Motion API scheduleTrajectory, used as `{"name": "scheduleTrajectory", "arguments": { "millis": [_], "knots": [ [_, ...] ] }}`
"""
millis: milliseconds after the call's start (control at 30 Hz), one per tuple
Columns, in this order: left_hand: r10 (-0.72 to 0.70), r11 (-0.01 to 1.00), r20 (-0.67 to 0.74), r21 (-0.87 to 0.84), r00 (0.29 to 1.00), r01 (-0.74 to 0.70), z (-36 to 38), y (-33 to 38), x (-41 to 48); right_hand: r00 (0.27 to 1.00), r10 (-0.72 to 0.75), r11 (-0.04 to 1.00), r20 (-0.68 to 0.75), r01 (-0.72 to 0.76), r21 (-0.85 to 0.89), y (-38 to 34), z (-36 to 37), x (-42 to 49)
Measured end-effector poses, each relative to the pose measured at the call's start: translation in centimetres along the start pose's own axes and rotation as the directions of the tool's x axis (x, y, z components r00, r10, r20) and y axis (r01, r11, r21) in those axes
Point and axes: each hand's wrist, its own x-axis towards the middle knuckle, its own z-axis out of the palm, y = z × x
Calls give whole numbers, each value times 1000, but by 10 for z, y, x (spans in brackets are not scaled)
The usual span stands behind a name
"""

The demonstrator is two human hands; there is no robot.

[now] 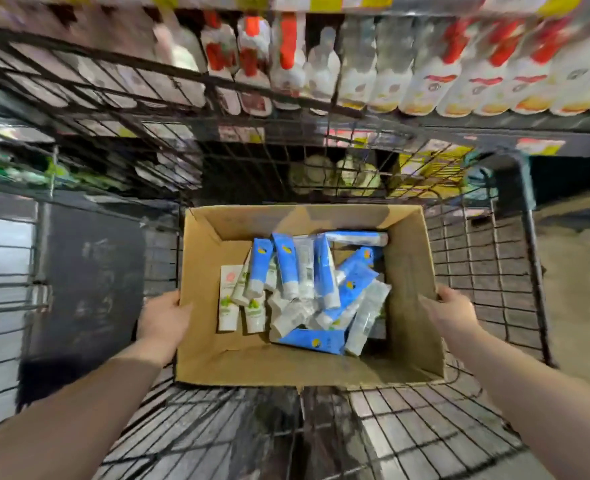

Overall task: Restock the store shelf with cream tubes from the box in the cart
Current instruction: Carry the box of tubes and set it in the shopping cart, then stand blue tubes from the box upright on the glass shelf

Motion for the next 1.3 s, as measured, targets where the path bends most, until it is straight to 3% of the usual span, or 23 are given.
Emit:
{"name": "scheduleTrajectory", "arguments": {
  "millis": [133, 267, 433, 533, 633, 700, 733, 833, 900, 1067, 1200, 1300],
  "knots": [
    [-36, 999, 16, 3, 999, 36, 22, -11, 21, 999, -38, 999, -34, 37, -12, 8, 16, 13],
    [-59, 994, -74, 82, 996, 65, 31, -15, 28, 993, -104, 992, -48, 100, -78, 9, 17, 14],
    [10, 984, -2, 177, 1000, -10, 28, -15, 27, 998, -58, 994, -23, 55, -93, 5, 16, 13],
    [199, 957, -146, 240, 969, -160, 23, -2, 16, 994, -66, 994, -86, 59, -87, -2, 17, 5],
    [432, 865, -145, 345, 890, -363, 27, 20, 4, 902, -373, 924, -216, 342, -169, -19, 18, -14],
    [461, 845, -49, 330, 886, -422, 37, 31, 5, 809, -567, 814, -154, 522, -254, -31, 26, -22],
    [441, 853, 12, 304, 897, -424, 44, 35, 8, 797, -599, 781, -76, 561, -276, -36, 33, -23],
    [301, 914, 172, 228, 938, -336, 67, 41, 23, 839, -516, 800, 173, 544, -251, -49, 64, -15],
    [252, 928, 209, 225, 945, -297, 82, 42, 35, 858, -444, 825, 259, 504, -257, -55, 84, -5],
    [193, 923, 205, 294, 960, -248, 108, 37, 66, 914, -323, 887, 247, 383, -259, -61, 120, 26],
    [168, 895, 147, 393, 975, -214, 116, 40, 79, 925, -333, 865, 183, 377, -332, -58, 135, 39],
    [148, 914, 152, 357, 977, -194, 122, 42, 82, 924, -338, 827, 177, 382, -413, -57, 139, 39]
  ]
}}
